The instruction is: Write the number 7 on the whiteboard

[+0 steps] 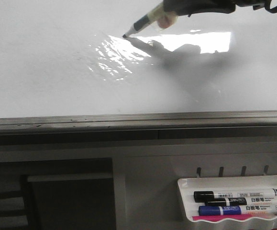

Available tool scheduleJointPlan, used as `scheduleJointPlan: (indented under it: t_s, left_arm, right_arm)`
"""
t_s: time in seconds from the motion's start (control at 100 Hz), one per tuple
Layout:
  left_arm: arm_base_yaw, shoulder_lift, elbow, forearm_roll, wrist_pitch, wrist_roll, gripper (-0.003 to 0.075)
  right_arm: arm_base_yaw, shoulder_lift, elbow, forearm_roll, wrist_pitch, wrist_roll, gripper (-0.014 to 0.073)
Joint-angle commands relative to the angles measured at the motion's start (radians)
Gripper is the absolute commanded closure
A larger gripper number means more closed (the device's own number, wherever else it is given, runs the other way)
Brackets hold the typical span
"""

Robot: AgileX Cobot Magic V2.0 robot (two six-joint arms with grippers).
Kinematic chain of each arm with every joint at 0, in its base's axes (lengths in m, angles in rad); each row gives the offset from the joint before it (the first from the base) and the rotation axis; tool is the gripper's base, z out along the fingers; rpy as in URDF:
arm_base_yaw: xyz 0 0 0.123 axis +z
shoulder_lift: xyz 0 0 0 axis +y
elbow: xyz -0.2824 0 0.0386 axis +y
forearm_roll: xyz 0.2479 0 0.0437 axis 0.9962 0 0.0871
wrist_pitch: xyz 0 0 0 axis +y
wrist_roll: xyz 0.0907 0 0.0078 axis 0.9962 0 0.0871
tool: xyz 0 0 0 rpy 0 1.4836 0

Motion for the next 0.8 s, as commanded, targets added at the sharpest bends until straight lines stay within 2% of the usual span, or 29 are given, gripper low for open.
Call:
scheduleJointPlan:
  t_s: [0.0,0.17,0.41,0.56,0.79]
  left_arm:
    - [0.002,-0.004,-0.028,-0.002,-0.018,-0.001,0.0177]
    - [0.002,-0.004,-0.028,-0.002,-0.018,-0.001,0.0177]
    - [0.002,-0.004,-0.028,-0.002,-0.018,-0.001,0.0177]
    - [0.002,-0.004,-0.028,-0.002,-0.018,-0.001,0.0177]
    - [0.002,-0.004,-0.028,-0.002,-0.016,-0.001,0.0177]
  right_arm:
    - [-0.006,-0.045,-0.005,0.049,-0.123,-0.019,0.0655]
    - [-0.006,-0.086,0.007,0.024,-0.201,-0.019,0.0655]
    - [-0.006,-0.094,0.007,0.024,-0.205,-0.019,0.0655]
    - [-0.006,-0.094,0.049,0.024,-0.164,0.005,0.0655]
    - [-0.006,-0.094,0.184,0.024,-0.020,0.027,0.0655]
